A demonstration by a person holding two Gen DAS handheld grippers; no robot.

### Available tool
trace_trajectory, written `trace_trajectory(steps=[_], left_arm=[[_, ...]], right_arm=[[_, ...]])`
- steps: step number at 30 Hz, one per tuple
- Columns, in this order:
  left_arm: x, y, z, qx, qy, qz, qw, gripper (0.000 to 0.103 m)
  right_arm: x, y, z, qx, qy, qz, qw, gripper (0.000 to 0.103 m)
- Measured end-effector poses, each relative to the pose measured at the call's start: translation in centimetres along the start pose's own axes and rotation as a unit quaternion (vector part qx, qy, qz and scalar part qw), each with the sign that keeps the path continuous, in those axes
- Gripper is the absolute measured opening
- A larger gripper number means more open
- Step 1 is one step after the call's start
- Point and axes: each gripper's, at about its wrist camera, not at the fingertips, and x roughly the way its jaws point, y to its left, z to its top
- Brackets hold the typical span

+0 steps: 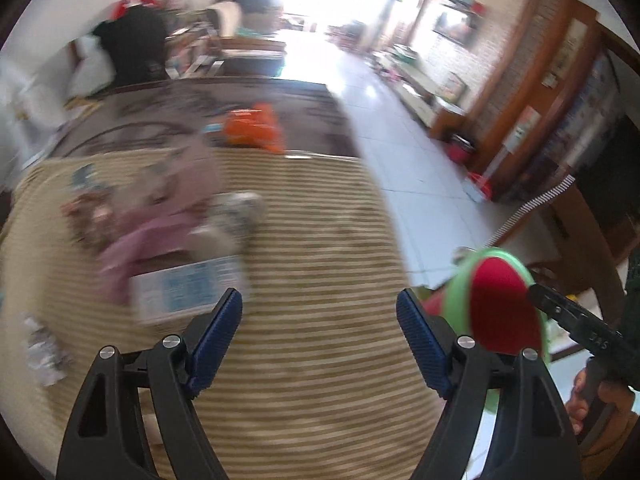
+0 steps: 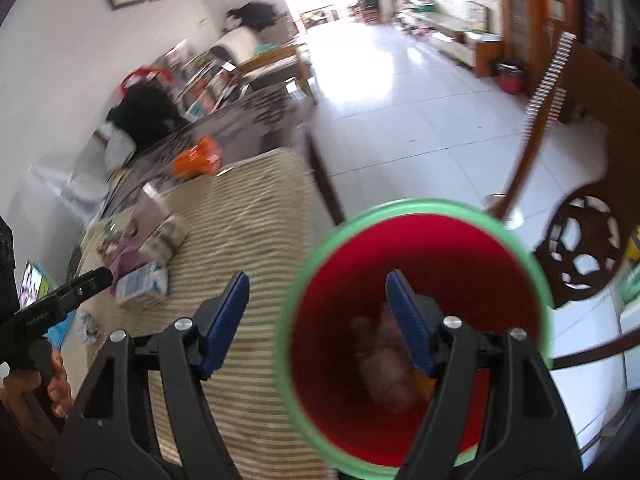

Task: Collect trash
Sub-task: 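Grasp the crumpled grey paper with the left tool while the right tool grasps the brown paper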

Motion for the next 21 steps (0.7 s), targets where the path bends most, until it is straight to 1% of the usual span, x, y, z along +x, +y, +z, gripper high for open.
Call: trace_trajectory(steps=[2, 4, 6, 7, 8, 9, 10, 12, 14, 16, 17, 19, 20, 21], left_arm=[[-1.0, 3.7, -0.6, -0.025, -0.006, 0.028, 0.9993, 0.076], [-1.9, 7.4, -1.3, -0.052, -0.012, 0.061, 0.9967, 0.076], [-3.1, 12.4, -2.6, -0.089, -0.014, 0.110, 0.9898, 0.076], [-3.4, 14.1, -3.1, -0.102, -0.012, 0.126, 0.9868, 0.076], [-3.7, 16.6, -3.8, -0.122, -0.005, 0.148, 0.9814, 0.076], [-3.8, 19.0, -4.5, -0.141, 0.006, 0.164, 0.9764, 0.076], [-3.8, 20.6, -5.0, -0.152, 0.016, 0.170, 0.9735, 0.076], [-3.2, 24.3, -6.2, -0.173, 0.042, 0.173, 0.9687, 0.076], [-2.2, 26.4, -6.6, -0.178, 0.061, 0.157, 0.9694, 0.076], [-1.1, 27.6, -6.4, -0.169, 0.073, 0.134, 0.9736, 0.076], [-0.1, 28.0, -6.0, -0.152, 0.083, 0.120, 0.9774, 0.076], [1.2, 27.9, -5.6, -0.125, 0.098, 0.109, 0.9813, 0.074], [2.1, 28.1, -5.6, -0.111, 0.107, 0.099, 0.9831, 0.070], [2.6, 28.3, -5.5, -0.103, 0.116, 0.090, 0.9837, 0.055]], right_arm=[[1.2, 2.5, -0.1, -0.016, 0.011, 0.013, 1.000, 0.070], [2.2, 4.8, -0.3, -0.029, 0.020, 0.022, 0.999, 0.070], [3.2, 7.6, -0.4, -0.043, 0.027, 0.030, 0.998, 0.070], [3.5, 8.6, -0.5, -0.047, 0.029, 0.032, 0.998, 0.070], [4.0, 10.1, -0.5, -0.051, 0.032, 0.034, 0.998, 0.070], [4.4, 11.1, -0.7, -0.055, 0.035, 0.035, 0.997, 0.072], [4.9, 12.6, -0.8, -0.061, 0.039, 0.037, 0.997, 0.072], [5.5, 14.5, -1.1, -0.068, 0.045, 0.038, 0.996, 0.072], [6.4, 16.8, -1.3, -0.073, 0.050, 0.040, 0.995, 0.072], [7.1, 18.9, -1.4, -0.079, 0.052, 0.042, 0.995, 0.072], [7.6, 20.3, -1.5, -0.084, 0.053, 0.043, 0.994, 0.072], [8.4, 22.4, -1.7, -0.091, 0.056, 0.045, 0.993, 0.072], [8.8, 23.8, -1.8, -0.098, 0.058, 0.046, 0.992, 0.072], [9.1, 25.0, -1.9, -0.106, 0.058, 0.048, 0.991, 0.072]])
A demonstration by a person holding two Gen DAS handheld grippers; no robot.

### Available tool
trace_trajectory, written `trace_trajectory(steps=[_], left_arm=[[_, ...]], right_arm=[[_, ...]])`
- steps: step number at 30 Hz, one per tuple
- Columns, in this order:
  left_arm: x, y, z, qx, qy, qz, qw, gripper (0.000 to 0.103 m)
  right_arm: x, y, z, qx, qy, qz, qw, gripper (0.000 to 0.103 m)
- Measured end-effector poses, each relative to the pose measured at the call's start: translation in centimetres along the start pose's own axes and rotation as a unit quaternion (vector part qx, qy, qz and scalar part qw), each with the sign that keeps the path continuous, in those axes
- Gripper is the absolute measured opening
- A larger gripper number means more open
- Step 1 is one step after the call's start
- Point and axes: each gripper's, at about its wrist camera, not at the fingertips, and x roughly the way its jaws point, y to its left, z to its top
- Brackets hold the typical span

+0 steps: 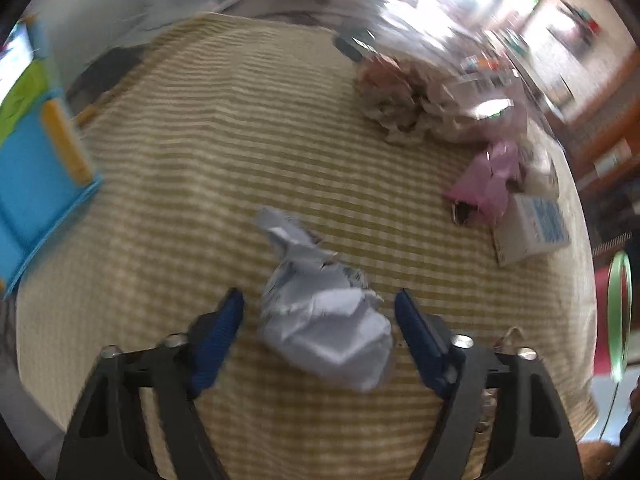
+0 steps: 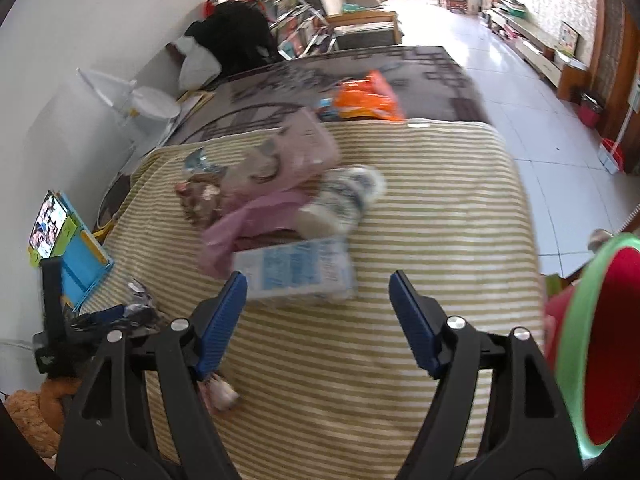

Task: Collect trash
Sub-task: 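Grasp the crumpled grey paper with the left tool while the right tool grasps the brown paper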

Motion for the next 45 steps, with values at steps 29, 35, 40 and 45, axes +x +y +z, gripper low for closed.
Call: trace_trajectory(steps=[29, 35, 40, 45], left_arm=[[-4.6, 7.3, 5.2, 0.012, -0.091, -0.025, 0.9954, 0.052], [-5.5, 7.1, 6.9, 0.006, -0.115, -0.025, 0.9930, 0.053], [-7.2, 5.8, 8.5, -0.002, -0.146, -0.030, 0.9888, 0.053], [-8.5, 3.5, 9.2, 0.018, -0.163, -0.037, 0.9857, 0.053]], right_arm=[[17.0, 16.1, 7.5, -0.178, 0.092, 0.014, 0.980, 0.042], [10.6, 15.4, 6.6, -0.170, 0.040, 0.029, 0.984, 0.042], [5.6, 13.0, 6.0, -0.107, -0.006, 0.029, 0.994, 0.043], [4.5, 12.0, 5.8, -0.087, -0.015, 0.025, 0.996, 0.043]])
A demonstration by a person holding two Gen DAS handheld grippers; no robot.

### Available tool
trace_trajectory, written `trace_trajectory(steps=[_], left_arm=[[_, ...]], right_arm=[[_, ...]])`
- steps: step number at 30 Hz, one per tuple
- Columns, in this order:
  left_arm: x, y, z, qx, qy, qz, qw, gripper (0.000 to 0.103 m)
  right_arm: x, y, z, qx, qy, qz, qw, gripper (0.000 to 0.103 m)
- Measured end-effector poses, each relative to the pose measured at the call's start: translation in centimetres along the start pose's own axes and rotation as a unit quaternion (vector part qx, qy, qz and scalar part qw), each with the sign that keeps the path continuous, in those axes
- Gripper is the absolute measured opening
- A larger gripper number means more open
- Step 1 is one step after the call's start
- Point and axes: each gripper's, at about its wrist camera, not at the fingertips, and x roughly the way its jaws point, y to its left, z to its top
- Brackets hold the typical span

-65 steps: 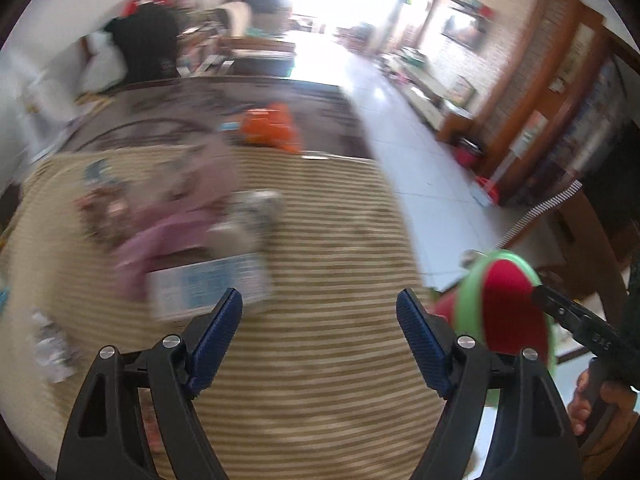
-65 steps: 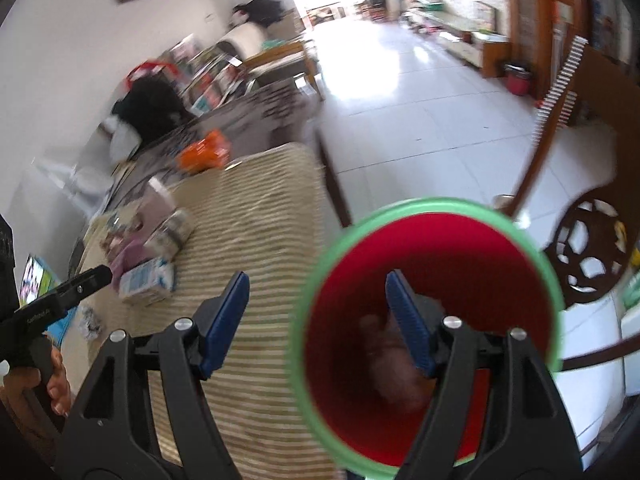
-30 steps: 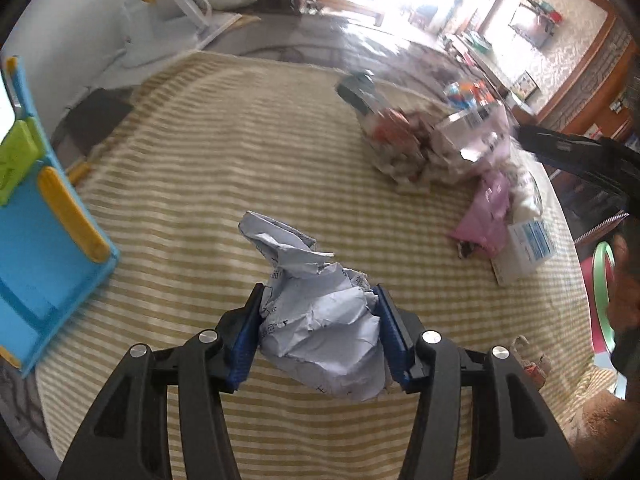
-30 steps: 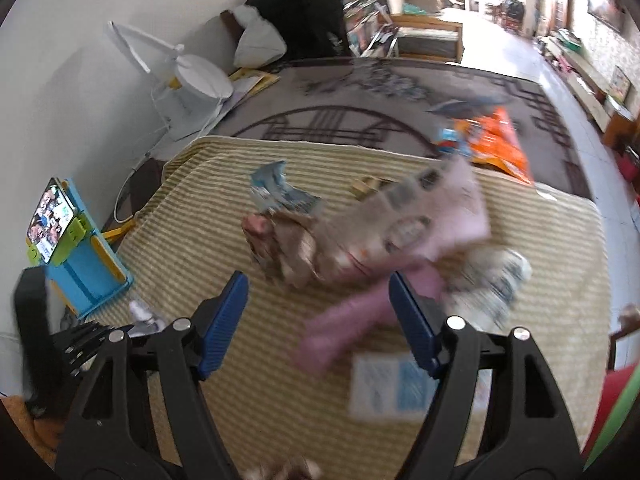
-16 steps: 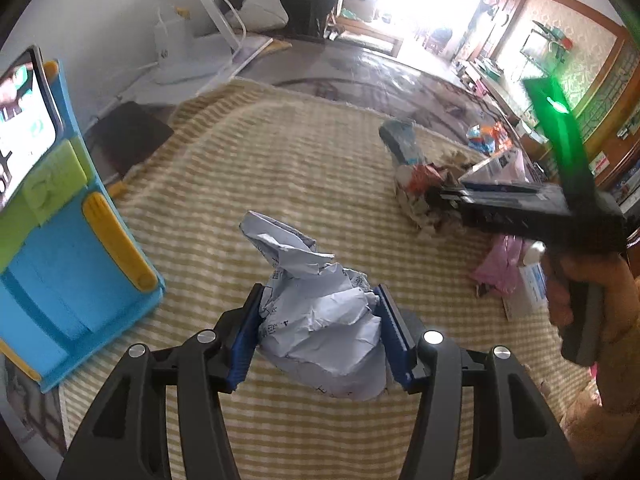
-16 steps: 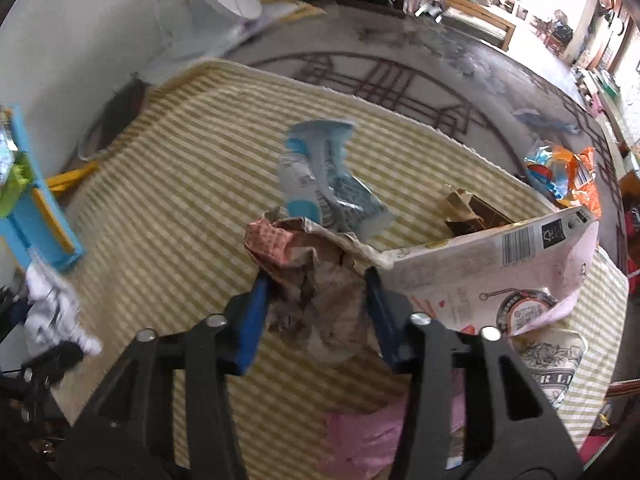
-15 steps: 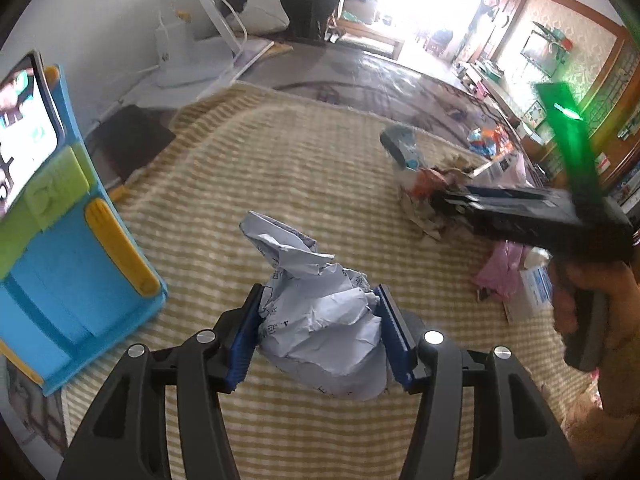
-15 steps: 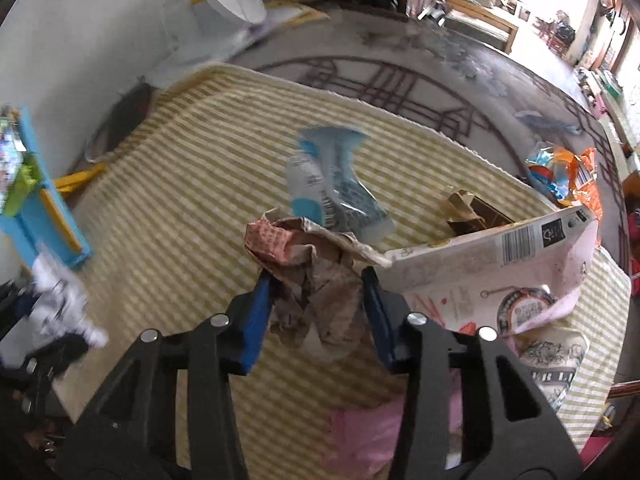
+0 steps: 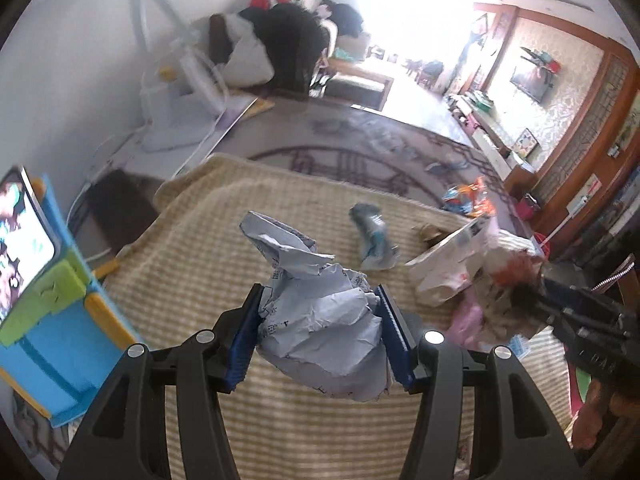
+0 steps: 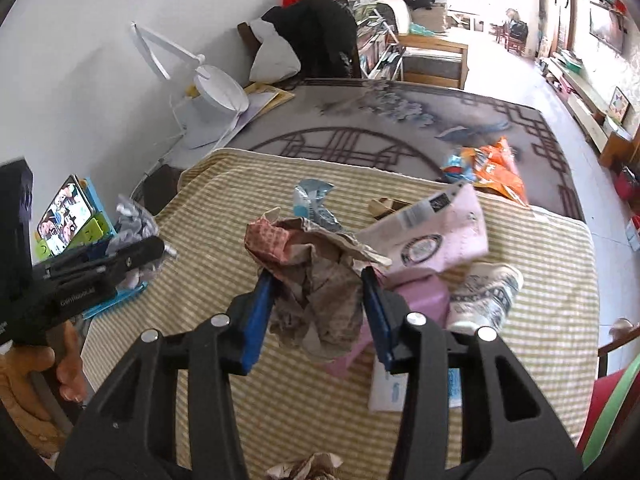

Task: Collect trash
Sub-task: 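Grasp the crumpled grey paper with the left tool while the right tool grasps the brown paper, then carry the brown paper into the red bin with the right tool while the left tool carries grey paper there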

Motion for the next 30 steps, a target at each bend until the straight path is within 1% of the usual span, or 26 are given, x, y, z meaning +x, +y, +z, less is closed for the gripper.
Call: trace_trajectory(steps=[3, 7, 11, 17, 24, 30], left_arm=[[-0.5, -1.3, 0.1, 0.010, -0.004, -0.008, 0.9999, 0.053], [-1.5, -2.4, 0.2, 0.022, -0.013, -0.009, 0.9996, 0.053], [-2.2, -2.9, 0.5, 0.026, -0.022, -0.011, 0.9994, 0.053], [-3.3, -4.0, 0.7, 0.040, -0.036, -0.015, 0.9984, 0.053], [-4.1, -5.4, 0.6, 0.057, -0.042, -0.024, 0.9972, 0.053], [-4.0, -6.6, 0.5, 0.070, -0.040, -0.033, 0.9962, 0.053]], right_arm=[[-0.7, -0.3, -0.3, 0.008, -0.007, 0.002, 1.000, 0.043], [-1.8, -0.9, -0.5, 0.016, -0.022, -0.003, 1.000, 0.043], [-3.1, -1.4, -0.7, 0.022, -0.036, -0.007, 0.999, 0.043], [-4.3, -1.7, -1.4, 0.025, -0.045, -0.011, 0.999, 0.043], [-5.6, -2.6, -2.0, 0.039, -0.056, -0.022, 0.997, 0.043], [-6.5, -3.4, -2.7, 0.047, -0.061, -0.032, 0.997, 0.044]])
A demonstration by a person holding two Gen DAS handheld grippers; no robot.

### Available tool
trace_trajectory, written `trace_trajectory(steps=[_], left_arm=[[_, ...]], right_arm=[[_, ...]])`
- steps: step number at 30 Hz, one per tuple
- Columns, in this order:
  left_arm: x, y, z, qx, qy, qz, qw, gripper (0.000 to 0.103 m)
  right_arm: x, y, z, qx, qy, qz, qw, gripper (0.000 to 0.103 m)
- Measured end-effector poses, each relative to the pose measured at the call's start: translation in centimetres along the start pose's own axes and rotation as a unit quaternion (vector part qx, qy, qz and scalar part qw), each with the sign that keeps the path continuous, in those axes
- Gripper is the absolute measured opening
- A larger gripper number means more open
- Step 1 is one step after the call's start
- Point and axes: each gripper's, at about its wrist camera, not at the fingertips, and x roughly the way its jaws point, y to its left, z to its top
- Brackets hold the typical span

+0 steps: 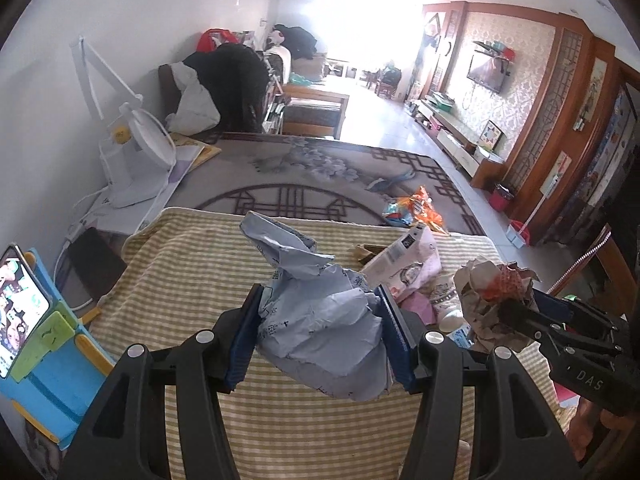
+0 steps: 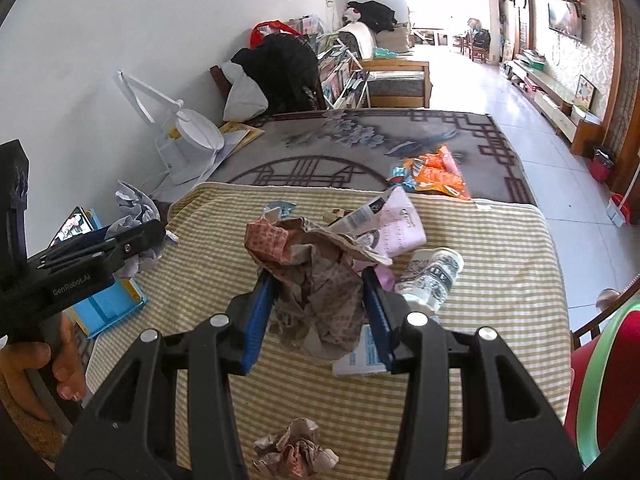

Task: Collect trash
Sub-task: 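Carry the brown paper into the red bin with the right tool while the left tool carries grey paper there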

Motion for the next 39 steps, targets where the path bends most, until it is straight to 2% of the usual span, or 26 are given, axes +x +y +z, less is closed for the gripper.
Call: trace_trajectory(steps=[12, 22, 30, 39], left_arm=[[1.1, -3.4, -0.8, 0.018, 0.018, -0.018, 0.9995, 0.053], [0.6, -7.1, -1.6, 0.010, 0.019, -0.004, 0.9998, 0.053], [0.6, -12.4, -3.2, -0.008, 0.029, 0.007, 0.9995, 0.053], [0.4, -19.1, -4.7, -0.017, 0.025, 0.002, 0.9995, 0.053]], right_arm=[[-2.2, -3.3, -1.4, 0.027, -0.006, -0.024, 0.999, 0.044], [-3.9, -7.1, -2.2, 0.027, -0.005, -0.008, 1.000, 0.044], [-6.4, -11.9, -3.0, 0.015, 0.000, 0.005, 1.000, 0.044], [-10.0, -18.8, -3.9, 0.021, -0.020, 0.005, 1.000, 0.044]])
